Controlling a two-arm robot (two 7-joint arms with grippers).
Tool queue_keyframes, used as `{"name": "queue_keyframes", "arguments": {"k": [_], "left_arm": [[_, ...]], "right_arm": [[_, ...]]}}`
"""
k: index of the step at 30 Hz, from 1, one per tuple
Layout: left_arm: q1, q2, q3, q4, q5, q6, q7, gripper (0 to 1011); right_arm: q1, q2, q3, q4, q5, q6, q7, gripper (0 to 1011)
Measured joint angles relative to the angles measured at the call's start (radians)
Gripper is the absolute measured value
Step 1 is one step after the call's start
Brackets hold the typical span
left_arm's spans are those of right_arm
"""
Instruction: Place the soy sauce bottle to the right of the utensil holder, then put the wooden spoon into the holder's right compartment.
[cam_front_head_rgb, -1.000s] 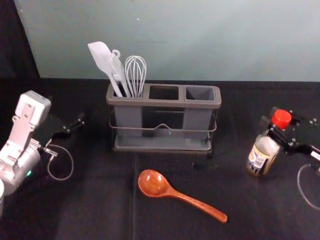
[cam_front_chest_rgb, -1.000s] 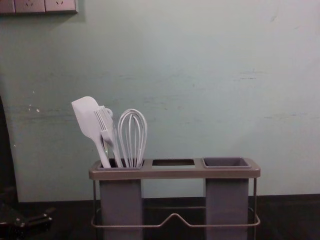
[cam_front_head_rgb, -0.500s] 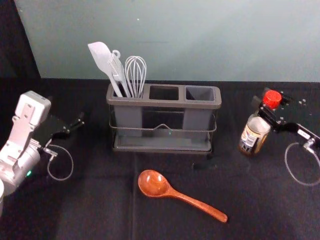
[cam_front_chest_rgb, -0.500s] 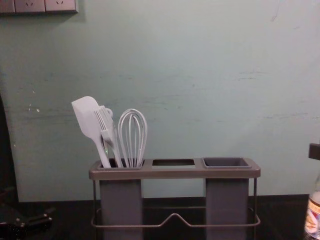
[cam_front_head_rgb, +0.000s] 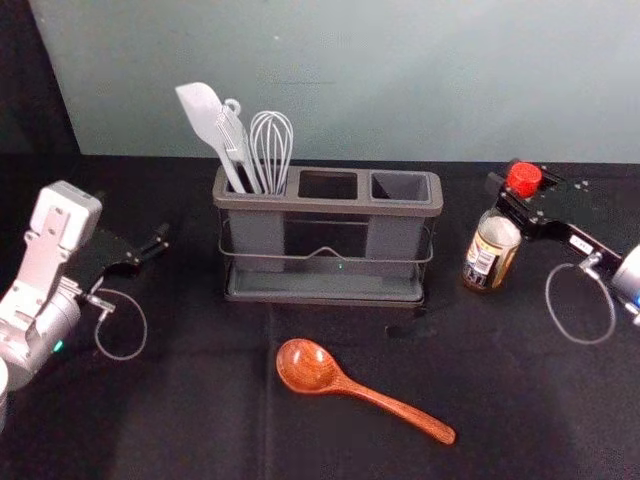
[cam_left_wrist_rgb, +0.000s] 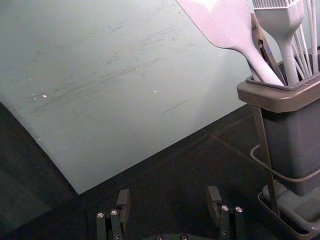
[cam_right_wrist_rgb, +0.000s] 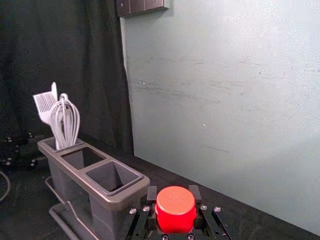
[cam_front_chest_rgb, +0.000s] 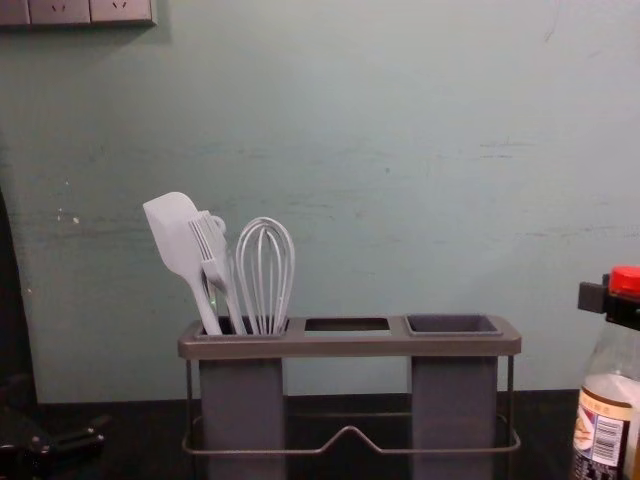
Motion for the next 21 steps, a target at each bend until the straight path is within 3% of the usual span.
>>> {"name": "queue_keyframes", "arguments": {"k": [11, 21], "left_arm": [[0.0, 0.0, 0.0, 0.0, 0.0, 0.0, 0.0, 1005], [0.0, 0.0, 0.0, 0.0, 0.0, 0.0, 0.0, 1005]], "right_arm": [[0.031, -0.034, -0.023, 0.042, -0.047, -0.004, -0.018, 381], [0.051, -0.057, -0.032, 0.082, -0.061, -0.006, -0.014, 381]]}}
